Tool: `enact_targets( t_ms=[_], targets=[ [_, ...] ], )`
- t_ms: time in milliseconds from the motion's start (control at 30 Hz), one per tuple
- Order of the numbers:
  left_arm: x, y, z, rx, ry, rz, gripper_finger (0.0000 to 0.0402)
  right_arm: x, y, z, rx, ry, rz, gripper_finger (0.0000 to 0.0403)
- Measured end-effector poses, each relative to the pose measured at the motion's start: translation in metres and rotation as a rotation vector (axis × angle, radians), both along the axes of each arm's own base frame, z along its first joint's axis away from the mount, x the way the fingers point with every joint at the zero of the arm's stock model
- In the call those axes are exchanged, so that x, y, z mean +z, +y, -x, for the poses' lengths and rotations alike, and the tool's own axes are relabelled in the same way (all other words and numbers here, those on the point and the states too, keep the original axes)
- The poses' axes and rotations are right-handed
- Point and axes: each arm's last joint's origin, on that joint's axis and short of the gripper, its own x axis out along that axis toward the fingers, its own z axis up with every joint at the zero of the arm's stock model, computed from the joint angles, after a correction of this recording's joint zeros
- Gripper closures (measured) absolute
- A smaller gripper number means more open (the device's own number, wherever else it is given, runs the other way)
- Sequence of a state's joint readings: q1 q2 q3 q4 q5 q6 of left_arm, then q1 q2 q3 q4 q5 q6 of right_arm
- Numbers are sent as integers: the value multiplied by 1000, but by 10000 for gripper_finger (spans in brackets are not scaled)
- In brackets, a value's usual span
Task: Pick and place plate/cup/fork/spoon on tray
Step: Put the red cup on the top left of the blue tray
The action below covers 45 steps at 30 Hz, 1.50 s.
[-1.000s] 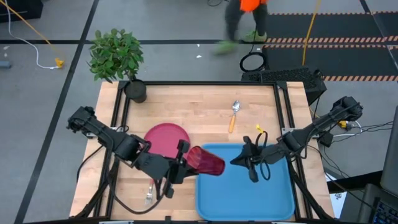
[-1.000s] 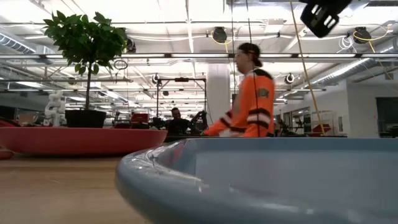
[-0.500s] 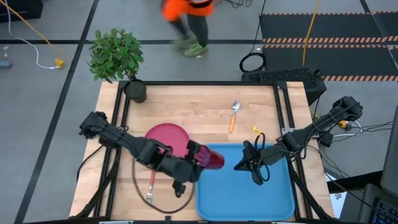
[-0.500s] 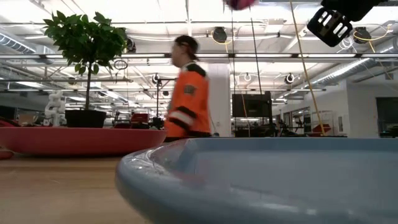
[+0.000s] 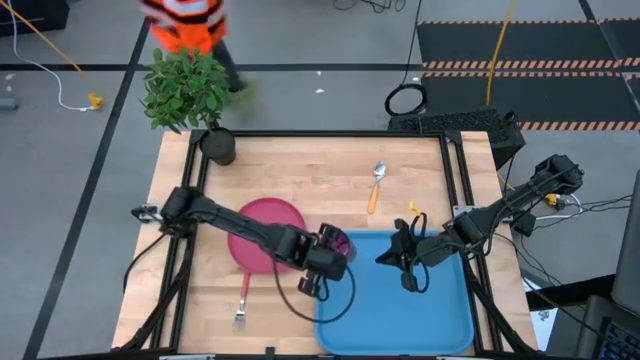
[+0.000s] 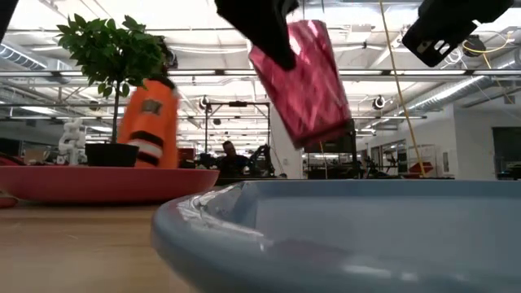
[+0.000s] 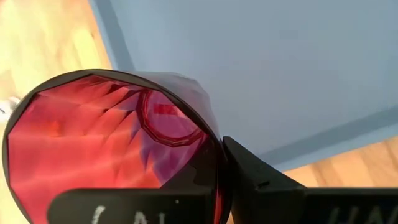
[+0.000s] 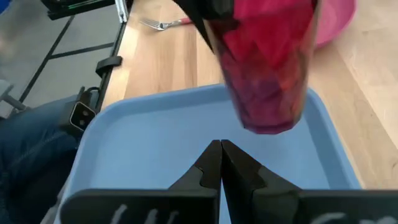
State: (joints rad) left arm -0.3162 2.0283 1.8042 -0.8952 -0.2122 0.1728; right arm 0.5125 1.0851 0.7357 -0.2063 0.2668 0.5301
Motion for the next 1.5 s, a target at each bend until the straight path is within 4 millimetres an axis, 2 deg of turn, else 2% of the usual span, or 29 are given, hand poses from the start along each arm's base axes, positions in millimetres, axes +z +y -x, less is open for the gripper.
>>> enact_targets(
  t_ms=[200,367,500,600,733,1033,1500],
  targets=[
    [-8,16,-5,25,49,32,389,-1,0,1,2,13,5,403],
    [-9,18,-5,1,54,28,385,-1,0,1,3,15,7,403],
    [-25,21,-1,-39,105,18,394,-1,0,1,1,13,6,403],
    [-32,23,0,-24,121,19,383,-1,0,0,-2,8,-1,403],
    [-33,23,-2,-24,99,19,370,-1,0,0,-2,8,-1,403],
    [-33,26,-2,22,97,33,385,1,0,0,1,-8,-6,403],
    [-33,27,-3,65,82,28,335,10,3,-6,13,-115,-47,403]
  ],
)
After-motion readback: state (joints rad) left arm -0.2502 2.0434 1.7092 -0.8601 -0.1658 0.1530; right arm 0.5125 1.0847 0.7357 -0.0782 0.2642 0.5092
